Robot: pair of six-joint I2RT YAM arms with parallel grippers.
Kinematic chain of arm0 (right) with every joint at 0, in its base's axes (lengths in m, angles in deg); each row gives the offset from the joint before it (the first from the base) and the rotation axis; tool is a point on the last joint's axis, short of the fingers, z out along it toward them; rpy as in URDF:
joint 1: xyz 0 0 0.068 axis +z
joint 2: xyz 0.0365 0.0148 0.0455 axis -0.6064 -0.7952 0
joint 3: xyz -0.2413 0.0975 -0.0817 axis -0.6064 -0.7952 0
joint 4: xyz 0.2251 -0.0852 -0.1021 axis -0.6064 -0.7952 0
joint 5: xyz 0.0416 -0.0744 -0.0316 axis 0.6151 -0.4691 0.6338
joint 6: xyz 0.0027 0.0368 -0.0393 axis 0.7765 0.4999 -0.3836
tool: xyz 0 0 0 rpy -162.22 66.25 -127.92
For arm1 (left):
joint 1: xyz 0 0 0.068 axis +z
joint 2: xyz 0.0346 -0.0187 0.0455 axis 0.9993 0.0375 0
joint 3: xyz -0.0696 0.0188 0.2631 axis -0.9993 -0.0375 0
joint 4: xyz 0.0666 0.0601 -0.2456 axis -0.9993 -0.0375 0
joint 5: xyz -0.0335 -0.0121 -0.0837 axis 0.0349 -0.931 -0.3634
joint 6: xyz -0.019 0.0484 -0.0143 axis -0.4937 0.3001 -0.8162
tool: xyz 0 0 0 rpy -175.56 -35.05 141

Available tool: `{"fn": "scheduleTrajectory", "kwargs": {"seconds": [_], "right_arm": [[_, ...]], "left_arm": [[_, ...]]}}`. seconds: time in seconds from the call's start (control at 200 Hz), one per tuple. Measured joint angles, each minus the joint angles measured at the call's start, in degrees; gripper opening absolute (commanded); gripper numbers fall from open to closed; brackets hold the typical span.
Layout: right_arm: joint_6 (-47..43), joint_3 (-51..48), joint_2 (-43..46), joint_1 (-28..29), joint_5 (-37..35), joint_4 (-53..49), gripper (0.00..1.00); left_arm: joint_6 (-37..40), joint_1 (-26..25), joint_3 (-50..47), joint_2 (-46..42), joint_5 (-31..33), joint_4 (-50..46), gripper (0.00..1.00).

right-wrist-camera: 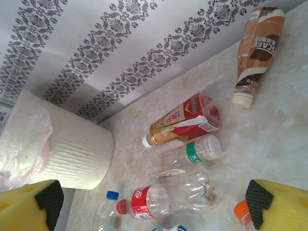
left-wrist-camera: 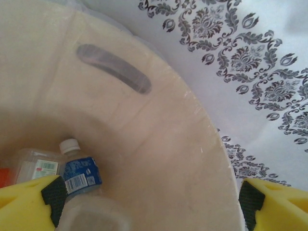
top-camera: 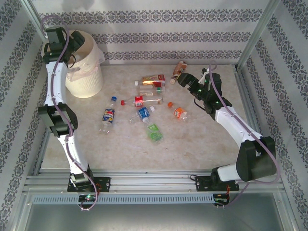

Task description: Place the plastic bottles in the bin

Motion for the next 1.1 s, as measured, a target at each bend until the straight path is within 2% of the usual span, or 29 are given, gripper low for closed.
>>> {"fn": "scheduleTrajectory", "kwargs": {"seconds": [0.2,0.58,1.099], "right_arm": [[0.3,0.0,0.0,-0.3,-0.3,-1.2,0.98],[-8.8,-3.7,5.1,-0.7,-6.3,-12.5,0.98],[-27.1,-3.1,3.8,3.2,-12.2,-31.3,0.97]], "left_arm": [[0.3,-0.4,-0.6,-1.8,0.9,-2.4,1.0],[0.9,-4.7,-14.5,-19.8,-2.3,3.2,1.0],[0.9,-18.7,-28.7,-25.1,-9.0,6.9,1.0]]}}
